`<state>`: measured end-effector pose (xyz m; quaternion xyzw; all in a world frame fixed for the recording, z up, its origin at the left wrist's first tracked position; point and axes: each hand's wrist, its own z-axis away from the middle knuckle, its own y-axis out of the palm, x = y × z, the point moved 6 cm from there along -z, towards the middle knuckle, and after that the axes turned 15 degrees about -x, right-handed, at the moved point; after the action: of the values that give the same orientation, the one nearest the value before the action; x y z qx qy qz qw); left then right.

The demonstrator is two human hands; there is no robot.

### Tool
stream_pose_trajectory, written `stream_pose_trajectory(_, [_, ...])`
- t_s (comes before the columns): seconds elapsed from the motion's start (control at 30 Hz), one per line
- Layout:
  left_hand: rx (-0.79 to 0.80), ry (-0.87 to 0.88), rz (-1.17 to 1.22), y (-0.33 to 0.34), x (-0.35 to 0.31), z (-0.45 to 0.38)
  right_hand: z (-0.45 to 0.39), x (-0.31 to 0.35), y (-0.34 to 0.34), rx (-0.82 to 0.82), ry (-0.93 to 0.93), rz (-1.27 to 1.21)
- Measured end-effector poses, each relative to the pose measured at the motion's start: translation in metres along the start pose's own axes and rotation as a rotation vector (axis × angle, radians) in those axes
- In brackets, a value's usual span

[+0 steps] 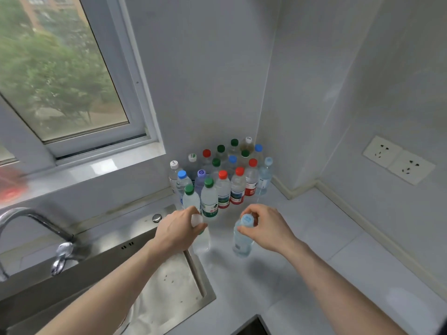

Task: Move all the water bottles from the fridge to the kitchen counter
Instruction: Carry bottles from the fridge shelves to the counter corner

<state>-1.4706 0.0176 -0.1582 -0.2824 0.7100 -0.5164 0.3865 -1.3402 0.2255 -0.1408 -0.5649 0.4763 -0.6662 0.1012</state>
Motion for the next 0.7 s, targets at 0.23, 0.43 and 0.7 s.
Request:
stream_pose_trajectory(0.23, [0.008,-0.083,-0.027,0.031,0.011,-0.034,-0.052,-0.011,0.033,0.049,-0.016,0.012])
stream_pose_trajectory(0.43, [0.024,-0.127,-0.034,0.050,0.028,-0.045,-0.080,-0.014,0.057,0.081,-0.032,0.007])
stream_pose_trajectory(0.7, [0.023,-0.150,-0.055,0.061,0.041,-0.049,-0.099,-0.006,0.086,0.109,-0.059,0.006])
